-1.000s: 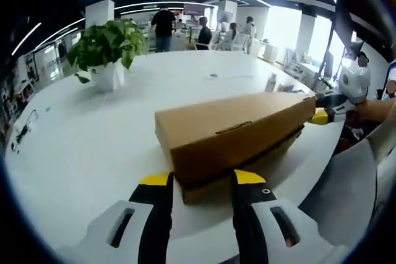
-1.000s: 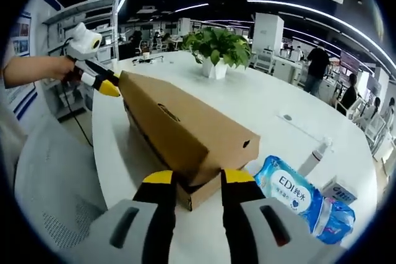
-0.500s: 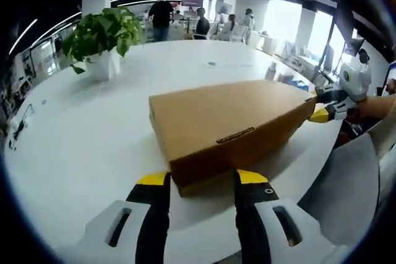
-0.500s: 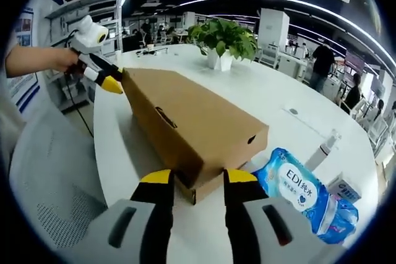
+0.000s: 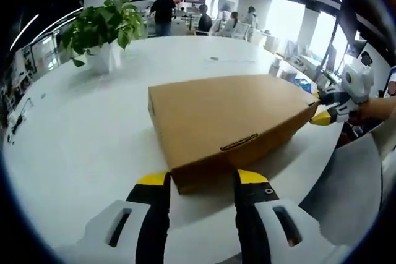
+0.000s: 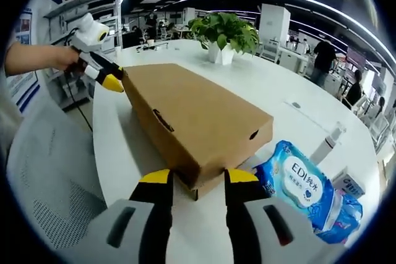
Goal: Operate the shoe box by opening the lid, removing the specified soft item, and placing it in the target area until the item is outside and the box remains undamaged.
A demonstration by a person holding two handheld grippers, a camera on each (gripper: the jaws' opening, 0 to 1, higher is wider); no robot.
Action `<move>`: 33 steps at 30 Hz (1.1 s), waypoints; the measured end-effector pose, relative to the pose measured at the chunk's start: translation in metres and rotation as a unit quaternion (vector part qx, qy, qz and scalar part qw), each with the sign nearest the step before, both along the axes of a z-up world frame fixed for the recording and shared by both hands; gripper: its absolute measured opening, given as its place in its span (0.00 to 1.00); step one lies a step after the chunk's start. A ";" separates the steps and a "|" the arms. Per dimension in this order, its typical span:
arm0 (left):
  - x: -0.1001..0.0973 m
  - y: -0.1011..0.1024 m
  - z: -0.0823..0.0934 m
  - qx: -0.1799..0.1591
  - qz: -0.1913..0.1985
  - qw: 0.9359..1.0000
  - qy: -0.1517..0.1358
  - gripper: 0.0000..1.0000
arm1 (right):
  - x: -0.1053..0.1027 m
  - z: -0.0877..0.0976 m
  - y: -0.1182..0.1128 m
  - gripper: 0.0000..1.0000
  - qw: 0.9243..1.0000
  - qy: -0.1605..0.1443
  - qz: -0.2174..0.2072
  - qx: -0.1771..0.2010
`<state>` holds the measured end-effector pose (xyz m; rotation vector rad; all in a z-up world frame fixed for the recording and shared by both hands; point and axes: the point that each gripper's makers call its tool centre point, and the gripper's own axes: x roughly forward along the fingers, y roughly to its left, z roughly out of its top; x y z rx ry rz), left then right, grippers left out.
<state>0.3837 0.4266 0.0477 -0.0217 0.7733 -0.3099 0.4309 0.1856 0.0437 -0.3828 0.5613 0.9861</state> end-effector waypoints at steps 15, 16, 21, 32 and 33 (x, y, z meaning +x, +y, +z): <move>0.000 0.003 0.011 0.017 -0.021 1.000 -0.006 0.40 | 0.005 0.019 0.001 0.31 1.000 -0.002 0.006 0.013; 0.000 0.003 0.011 0.018 -0.023 1.000 -0.006 0.40 | 0.006 0.019 0.002 0.31 1.000 0.001 0.005 0.014; 0.004 0.002 0.010 0.020 -0.032 0.999 -0.008 0.39 | 0.007 0.014 0.005 0.32 1.000 0.014 0.002 0.013; 0.005 0.003 0.001 0.022 -0.026 0.999 -0.001 0.36 | 0.005 0.003 0.005 0.31 1.000 0.029 -0.007 0.006; 0.005 0.002 0.000 0.022 -0.026 0.999 0.000 0.37 | 0.005 0.002 0.005 0.31 1.000 0.029 -0.008 0.005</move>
